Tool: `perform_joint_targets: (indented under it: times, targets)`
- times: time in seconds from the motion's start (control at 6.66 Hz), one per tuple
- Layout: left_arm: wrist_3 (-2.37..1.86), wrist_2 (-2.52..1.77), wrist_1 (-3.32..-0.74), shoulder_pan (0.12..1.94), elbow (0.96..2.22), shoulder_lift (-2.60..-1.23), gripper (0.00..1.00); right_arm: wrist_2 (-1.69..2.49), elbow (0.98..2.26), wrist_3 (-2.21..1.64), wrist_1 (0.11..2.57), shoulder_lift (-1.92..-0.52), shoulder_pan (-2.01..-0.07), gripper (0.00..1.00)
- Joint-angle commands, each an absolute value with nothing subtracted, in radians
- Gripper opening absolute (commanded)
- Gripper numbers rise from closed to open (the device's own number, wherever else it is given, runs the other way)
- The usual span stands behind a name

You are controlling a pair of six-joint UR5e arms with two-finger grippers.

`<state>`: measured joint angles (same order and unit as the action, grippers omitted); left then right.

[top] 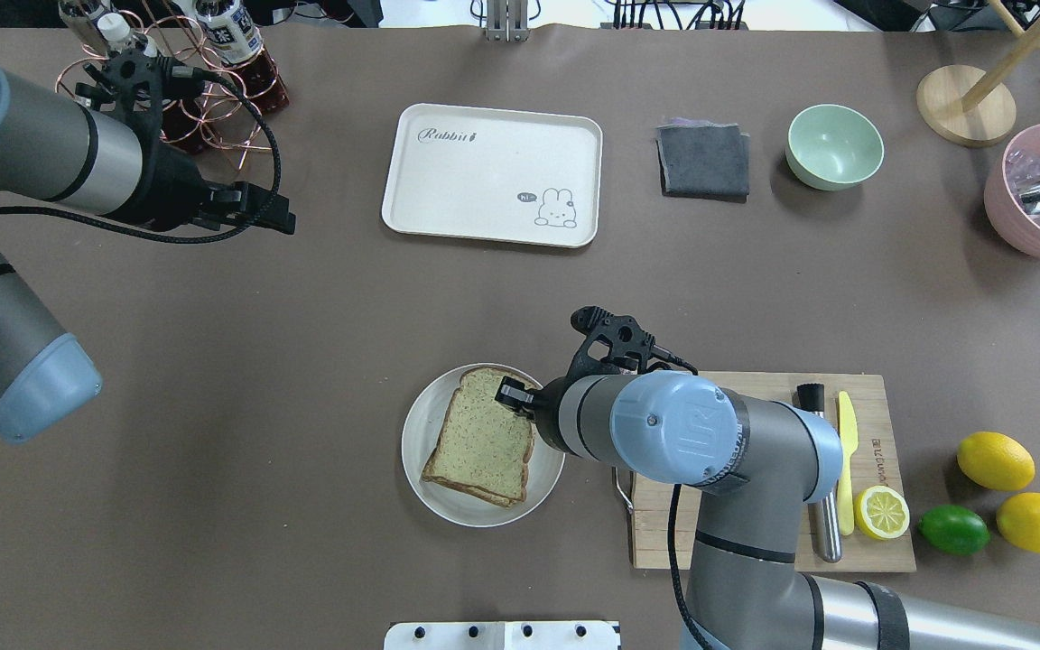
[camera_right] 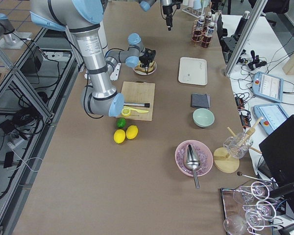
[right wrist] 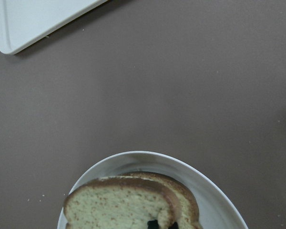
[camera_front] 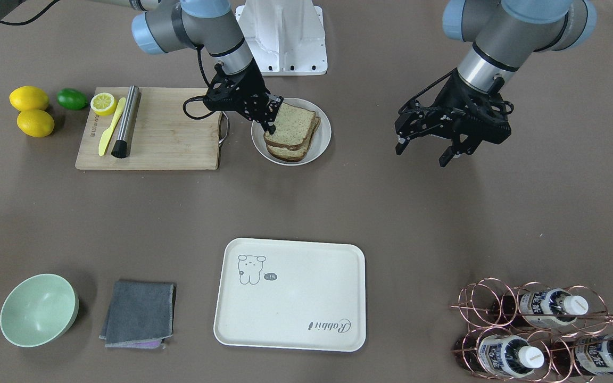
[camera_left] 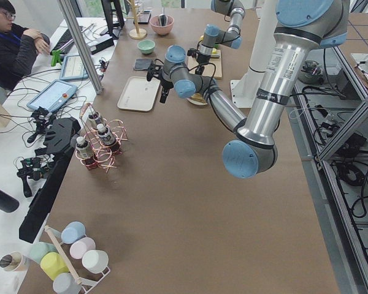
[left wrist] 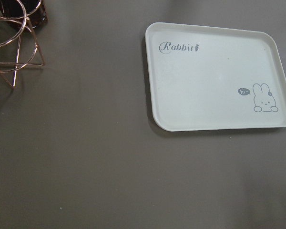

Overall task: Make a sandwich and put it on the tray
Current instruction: 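Lower the bread slice onto the egg toast and open the right gripper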

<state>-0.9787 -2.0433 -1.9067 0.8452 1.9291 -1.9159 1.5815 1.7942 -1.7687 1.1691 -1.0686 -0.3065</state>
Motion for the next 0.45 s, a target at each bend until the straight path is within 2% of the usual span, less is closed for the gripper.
perform_joint_targets:
  times: [0.0,0.3]
  targets:
    - [-0.979,-2.043,-1.907,0.845,1.928,-1.916,0.97,1.577,1.783,-1.772,1.169,-1.06,-0.302,0.0]
    - [-0.979,-2.043,-1.907,0.845,1.928,-1.916,0.97,1.574,1.779,-1.775,1.17,-1.054,-0.301,0.0]
